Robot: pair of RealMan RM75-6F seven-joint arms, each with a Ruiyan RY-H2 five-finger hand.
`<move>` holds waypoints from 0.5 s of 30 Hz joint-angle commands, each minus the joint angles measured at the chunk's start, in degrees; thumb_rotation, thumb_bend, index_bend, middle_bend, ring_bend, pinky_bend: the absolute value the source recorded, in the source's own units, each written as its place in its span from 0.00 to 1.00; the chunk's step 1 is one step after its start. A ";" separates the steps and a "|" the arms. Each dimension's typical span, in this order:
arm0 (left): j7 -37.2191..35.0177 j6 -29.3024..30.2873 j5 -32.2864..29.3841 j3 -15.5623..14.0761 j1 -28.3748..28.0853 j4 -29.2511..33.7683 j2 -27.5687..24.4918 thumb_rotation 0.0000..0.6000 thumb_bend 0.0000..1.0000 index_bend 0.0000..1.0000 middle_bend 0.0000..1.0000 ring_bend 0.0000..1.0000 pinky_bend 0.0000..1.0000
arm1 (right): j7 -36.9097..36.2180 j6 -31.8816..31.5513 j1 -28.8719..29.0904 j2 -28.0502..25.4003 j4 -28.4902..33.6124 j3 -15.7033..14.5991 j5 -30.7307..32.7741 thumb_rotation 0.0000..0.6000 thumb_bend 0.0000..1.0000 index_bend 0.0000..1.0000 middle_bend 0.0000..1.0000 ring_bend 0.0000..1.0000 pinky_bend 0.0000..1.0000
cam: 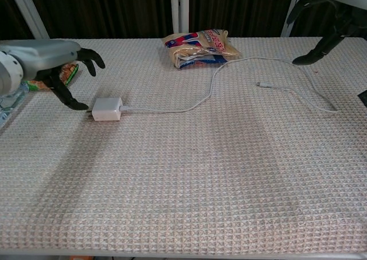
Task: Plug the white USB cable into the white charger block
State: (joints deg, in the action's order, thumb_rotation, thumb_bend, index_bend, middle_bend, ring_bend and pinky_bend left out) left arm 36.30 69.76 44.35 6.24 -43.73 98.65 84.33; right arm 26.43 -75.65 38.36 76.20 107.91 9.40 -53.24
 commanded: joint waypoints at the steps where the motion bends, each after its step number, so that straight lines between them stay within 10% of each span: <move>1: -5.51 8.65 9.03 -2.75 6.72 2.99 -7.35 1.00 0.15 0.18 0.22 0.06 0.01 | -4.27 -2.46 -4.39 -4.09 1.53 -2.64 -4.09 1.00 0.08 0.08 0.23 0.09 0.00; 15: -28.48 24.92 25.91 -11.76 28.81 -2.25 -20.28 1.00 0.15 0.22 0.22 0.06 0.00 | -21.99 -11.43 -20.76 -12.90 -0.93 -10.59 -20.56 1.00 0.26 0.10 0.21 0.05 0.00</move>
